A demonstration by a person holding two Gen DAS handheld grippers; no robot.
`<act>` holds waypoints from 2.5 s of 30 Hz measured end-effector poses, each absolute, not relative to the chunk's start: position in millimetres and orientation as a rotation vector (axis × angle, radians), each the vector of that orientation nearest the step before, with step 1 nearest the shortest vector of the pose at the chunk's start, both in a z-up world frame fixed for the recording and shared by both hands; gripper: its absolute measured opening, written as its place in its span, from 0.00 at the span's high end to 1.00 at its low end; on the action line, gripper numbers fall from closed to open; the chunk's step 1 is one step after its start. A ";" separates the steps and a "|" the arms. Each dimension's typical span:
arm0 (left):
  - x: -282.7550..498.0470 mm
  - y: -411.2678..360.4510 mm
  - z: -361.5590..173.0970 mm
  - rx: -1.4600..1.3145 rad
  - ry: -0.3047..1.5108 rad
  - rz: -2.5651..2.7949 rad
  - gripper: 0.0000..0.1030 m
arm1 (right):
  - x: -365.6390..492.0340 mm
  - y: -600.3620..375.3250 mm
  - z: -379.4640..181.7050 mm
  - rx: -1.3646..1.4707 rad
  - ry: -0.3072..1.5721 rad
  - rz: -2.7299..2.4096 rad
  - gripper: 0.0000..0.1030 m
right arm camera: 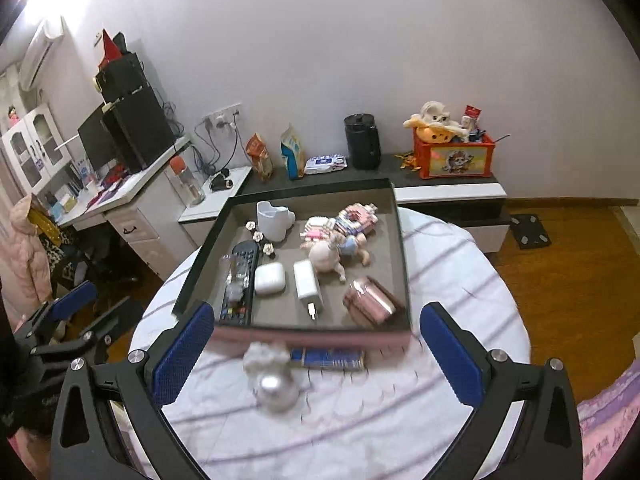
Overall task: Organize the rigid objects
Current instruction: 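Withdraw both grippers from the tray toward the remaining items on the bed, then grasp the white-silver figurine with the left gripper while the right grasps the blue-gold box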
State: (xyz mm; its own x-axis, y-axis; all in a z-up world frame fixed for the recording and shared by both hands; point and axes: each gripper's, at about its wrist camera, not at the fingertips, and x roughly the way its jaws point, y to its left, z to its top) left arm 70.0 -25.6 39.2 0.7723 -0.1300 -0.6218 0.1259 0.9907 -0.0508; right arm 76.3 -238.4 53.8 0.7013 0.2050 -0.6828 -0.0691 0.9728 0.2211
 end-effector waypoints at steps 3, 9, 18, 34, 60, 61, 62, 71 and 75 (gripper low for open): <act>53.3 -21.6 38.4 -0.018 0.678 -0.133 0.00 | 49.4 -238.3 54.1 0.176 0.766 0.140 0.00; 20.1 -18.1 35.9 -0.037 0.674 -0.126 0.00 | 9.7 -235.7 47.5 0.167 0.763 0.132 0.00; -9.0 -7.4 26.9 -0.055 0.694 -0.107 0.00 | -16.2 -235.1 37.8 0.157 0.780 0.122 0.00; -22.4 -7.3 24.3 -0.054 0.699 -0.104 0.00 | -26.2 -231.7 40.5 0.151 0.772 0.127 0.00; 46.4 -64.9 -44.2 -0.066 0.871 -0.159 0.00 | 1.7 -270.5 8.0 0.176 0.852 0.061 0.00; 51.6 -69.5 -47.7 -0.065 0.878 -0.161 0.00 | 4.3 -273.7 5.0 0.181 0.859 0.058 0.00; 57.2 -74.3 -51.4 -0.062 0.883 -0.162 0.00 | 6.0 -275.8 2.6 0.184 0.864 0.054 0.00; 100.8 -102.4 -82.1 -0.018 0.925 -0.133 0.00 | 25.1 -292.4 -17.6 0.206 0.906 0.037 0.00; 111.9 -103.4 -100.2 -0.046 0.945 -0.147 0.00 | 32.9 -296.0 -25.9 0.212 0.922 0.038 0.00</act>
State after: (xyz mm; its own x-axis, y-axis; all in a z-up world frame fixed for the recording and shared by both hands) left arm 111.9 -103.4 -100.2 0.5762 -0.1458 -0.8042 0.1056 0.9890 -0.1036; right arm 32.9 -296.0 -25.9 0.6051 0.1236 -0.7865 0.0579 0.9784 0.1983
